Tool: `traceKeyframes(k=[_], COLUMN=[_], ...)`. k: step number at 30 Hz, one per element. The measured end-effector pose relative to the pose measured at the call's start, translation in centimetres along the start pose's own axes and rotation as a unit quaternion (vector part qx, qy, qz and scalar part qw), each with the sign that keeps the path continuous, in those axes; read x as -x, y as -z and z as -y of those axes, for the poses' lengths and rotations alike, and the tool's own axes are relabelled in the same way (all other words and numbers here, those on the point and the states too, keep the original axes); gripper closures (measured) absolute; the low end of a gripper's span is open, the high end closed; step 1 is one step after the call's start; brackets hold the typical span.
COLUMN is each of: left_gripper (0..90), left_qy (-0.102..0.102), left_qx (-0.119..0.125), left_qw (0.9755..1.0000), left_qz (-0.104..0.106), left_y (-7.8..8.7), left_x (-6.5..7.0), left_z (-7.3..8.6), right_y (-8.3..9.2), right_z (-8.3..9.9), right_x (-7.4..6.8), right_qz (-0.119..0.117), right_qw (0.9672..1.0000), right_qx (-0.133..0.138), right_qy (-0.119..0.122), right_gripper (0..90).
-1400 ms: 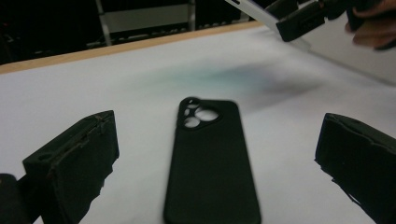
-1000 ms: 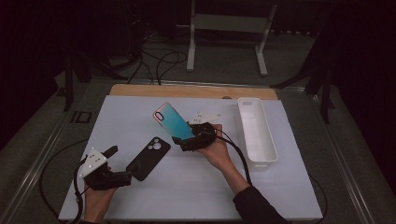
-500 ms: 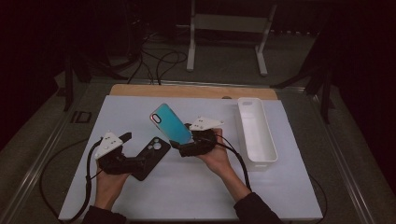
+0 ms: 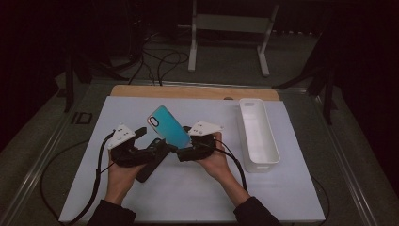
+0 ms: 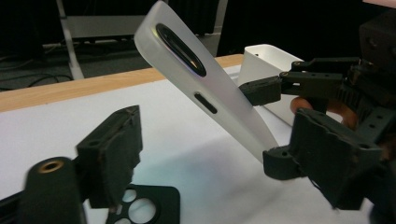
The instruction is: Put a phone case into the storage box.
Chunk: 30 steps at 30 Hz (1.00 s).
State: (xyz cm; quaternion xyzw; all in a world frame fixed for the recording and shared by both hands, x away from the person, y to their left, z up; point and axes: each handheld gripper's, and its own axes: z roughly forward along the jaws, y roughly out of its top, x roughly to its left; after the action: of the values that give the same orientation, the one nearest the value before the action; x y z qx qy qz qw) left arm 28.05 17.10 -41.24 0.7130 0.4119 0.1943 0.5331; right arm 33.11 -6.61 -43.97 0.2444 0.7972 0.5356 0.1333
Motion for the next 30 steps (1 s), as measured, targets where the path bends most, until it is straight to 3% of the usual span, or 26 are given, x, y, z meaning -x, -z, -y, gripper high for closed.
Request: traceKeyframes(k=[3, 9, 15, 19, 30], left_gripper=[29.1, 45.5, 61.6, 72.3, 82.7], left_qy=[0.016, 0.029, 0.032, 0.035, 0.017], left_qx=[0.004, 0.003, 0.005, 0.009, -0.02], left_qw=[0.9997, 0.9984, 0.9984, 0.9977, 0.9983], left_qz=[0.015, 0.048, 0.046, 0.057, 0.051], left_y=[-0.3, -0.9, -1.2, -1.2, -2.5], left_x=[-0.1, -0.1, -0.1, 0.0, 0.8], left_z=[-0.1, -0.1, -0.1, -0.1, -0.2], right_y=[0.0, -0.2, -0.5, -0.8, -1.1], right_z=[-0.2, -0.3, -0.2, -0.1, -0.1], right_x=[-0.5, -1.2, -1.5, -1.9, -2.7], right_qz=[-0.002, 0.0, 0.002, 0.008, 0.017], right_qw=[0.9999, 0.9998, 0.9997, 0.9997, 0.9993], right_qx=[0.01, 0.018, 0.024, 0.022, 0.033], right_qy=[0.003, 0.01, 0.011, 0.009, 0.007], right_gripper=[16.7, 16.7, 16.7, 16.8, 16.8])
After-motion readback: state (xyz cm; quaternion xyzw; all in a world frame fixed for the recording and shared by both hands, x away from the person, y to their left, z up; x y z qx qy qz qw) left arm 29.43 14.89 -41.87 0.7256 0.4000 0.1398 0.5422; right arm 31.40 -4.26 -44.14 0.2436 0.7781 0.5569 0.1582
